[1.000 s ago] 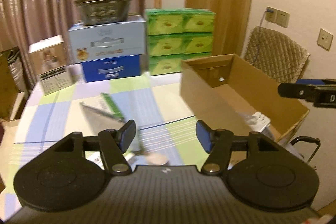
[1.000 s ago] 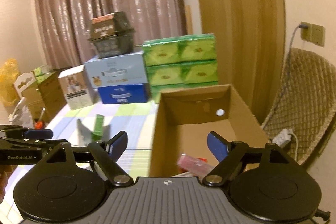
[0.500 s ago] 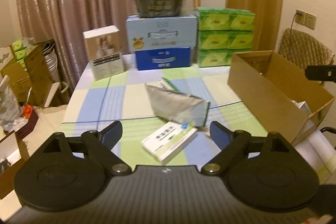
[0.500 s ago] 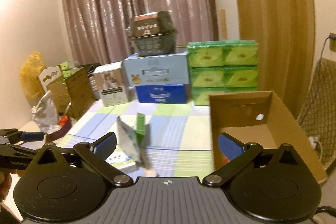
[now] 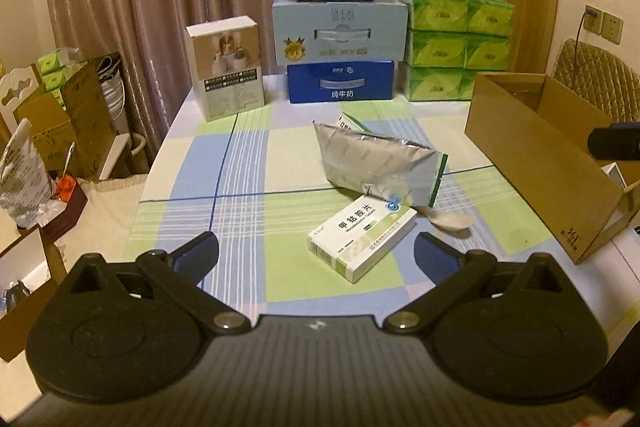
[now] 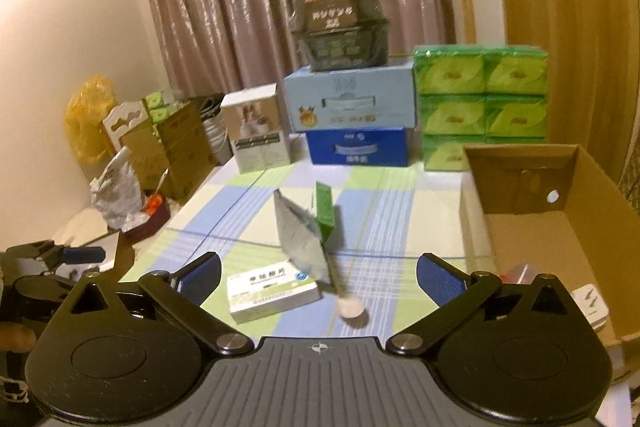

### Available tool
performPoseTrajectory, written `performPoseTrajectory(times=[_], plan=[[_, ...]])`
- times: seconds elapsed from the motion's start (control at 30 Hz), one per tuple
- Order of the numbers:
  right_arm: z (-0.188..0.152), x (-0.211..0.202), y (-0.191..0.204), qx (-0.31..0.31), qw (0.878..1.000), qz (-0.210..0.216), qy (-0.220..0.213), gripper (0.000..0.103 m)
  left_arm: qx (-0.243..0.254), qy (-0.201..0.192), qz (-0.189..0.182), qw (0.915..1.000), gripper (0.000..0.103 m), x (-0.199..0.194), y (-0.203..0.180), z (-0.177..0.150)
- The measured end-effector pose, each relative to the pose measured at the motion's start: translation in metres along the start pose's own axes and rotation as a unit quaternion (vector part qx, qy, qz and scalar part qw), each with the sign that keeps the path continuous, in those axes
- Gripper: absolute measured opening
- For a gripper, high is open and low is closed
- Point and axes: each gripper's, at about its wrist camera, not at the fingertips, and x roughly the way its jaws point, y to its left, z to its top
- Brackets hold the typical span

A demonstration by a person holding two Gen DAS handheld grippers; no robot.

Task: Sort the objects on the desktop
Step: 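Bring both tools back over the table items, then grasp white Mecobalamin tablet box with left tool while right tool grasps white spoon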

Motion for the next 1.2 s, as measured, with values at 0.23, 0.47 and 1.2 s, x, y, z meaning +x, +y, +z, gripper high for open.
performPoseTrajectory(times=[0.23,0.47,1.2], plan=[[-0.015,0.024,0.004,0.0,1.0,0.001,0.024,0.101,0.004,0.01,-0.004,0.9999,0.102,0.014,0.005,-0.008],[-0.032,0.049,0.003,-0.006,0.999,-0.004,0.041,0.101,0.0,0.03,-0.006,0.9995,0.102,0.036,0.009,-0.018],[-0.053,0.11,-0.019,-0.002,0.996,-0.018,0.082,0.101,0.027,0.078,-0.032,0.9961,0.102,0.093,0.007,-0.04]])
